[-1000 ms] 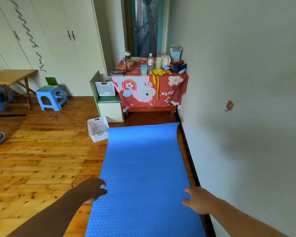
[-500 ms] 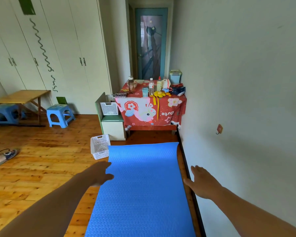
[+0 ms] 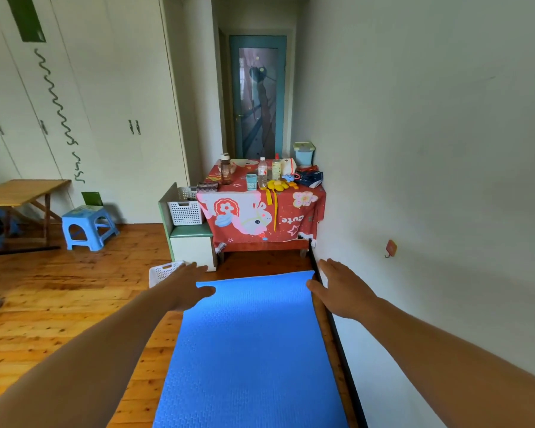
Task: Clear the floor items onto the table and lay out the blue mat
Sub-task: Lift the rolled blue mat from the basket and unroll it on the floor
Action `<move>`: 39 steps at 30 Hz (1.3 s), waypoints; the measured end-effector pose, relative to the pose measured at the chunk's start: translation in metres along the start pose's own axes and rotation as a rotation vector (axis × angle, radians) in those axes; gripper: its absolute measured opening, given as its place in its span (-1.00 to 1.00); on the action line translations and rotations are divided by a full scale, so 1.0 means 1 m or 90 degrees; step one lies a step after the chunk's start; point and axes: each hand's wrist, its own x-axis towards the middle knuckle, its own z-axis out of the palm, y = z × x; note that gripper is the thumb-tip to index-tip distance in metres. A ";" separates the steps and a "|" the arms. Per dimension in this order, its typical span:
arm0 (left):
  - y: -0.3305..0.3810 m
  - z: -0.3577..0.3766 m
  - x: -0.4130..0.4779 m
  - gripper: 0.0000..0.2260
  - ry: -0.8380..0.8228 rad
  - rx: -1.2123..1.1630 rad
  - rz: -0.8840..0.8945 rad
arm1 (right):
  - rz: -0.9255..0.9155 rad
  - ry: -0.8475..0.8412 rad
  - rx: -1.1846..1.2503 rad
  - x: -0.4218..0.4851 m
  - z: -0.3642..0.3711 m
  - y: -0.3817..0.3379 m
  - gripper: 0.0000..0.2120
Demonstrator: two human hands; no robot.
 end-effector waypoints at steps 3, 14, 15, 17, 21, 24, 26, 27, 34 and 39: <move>-0.007 -0.010 0.034 -0.39 -0.001 -0.031 0.013 | 0.019 0.006 -0.004 0.014 -0.003 -0.011 -0.33; -0.096 -0.058 0.089 -0.36 -0.044 -0.017 0.055 | 0.051 -0.027 -0.020 0.080 -0.005 -0.101 -0.35; -0.105 -0.064 0.088 -0.36 -0.037 -0.006 0.044 | 0.045 -0.021 -0.018 0.085 -0.007 -0.109 -0.35; -0.122 -0.076 0.088 -0.37 -0.035 0.010 0.031 | 0.032 -0.008 -0.005 0.093 -0.008 -0.125 -0.36; -0.139 -0.088 0.085 -0.38 -0.023 0.014 0.017 | 0.013 -0.021 0.001 0.107 -0.005 -0.140 -0.37; -0.145 -0.093 0.088 -0.38 -0.018 0.002 0.015 | 0.013 -0.034 -0.006 0.122 -0.002 -0.143 -0.36; -0.149 -0.093 0.092 -0.38 -0.033 0.012 0.015 | 0.017 -0.046 -0.008 0.132 0.000 -0.141 -0.35; -0.151 -0.095 0.095 -0.38 -0.036 0.020 0.010 | 0.017 -0.053 -0.012 0.139 0.001 -0.140 -0.34; -0.163 -0.092 0.132 -0.40 -0.033 0.039 -0.036 | 0.004 -0.076 0.003 0.199 0.006 -0.123 -0.36; -0.145 -0.085 0.188 -0.39 -0.048 0.078 -0.067 | -0.028 -0.096 0.005 0.260 0.012 -0.085 -0.39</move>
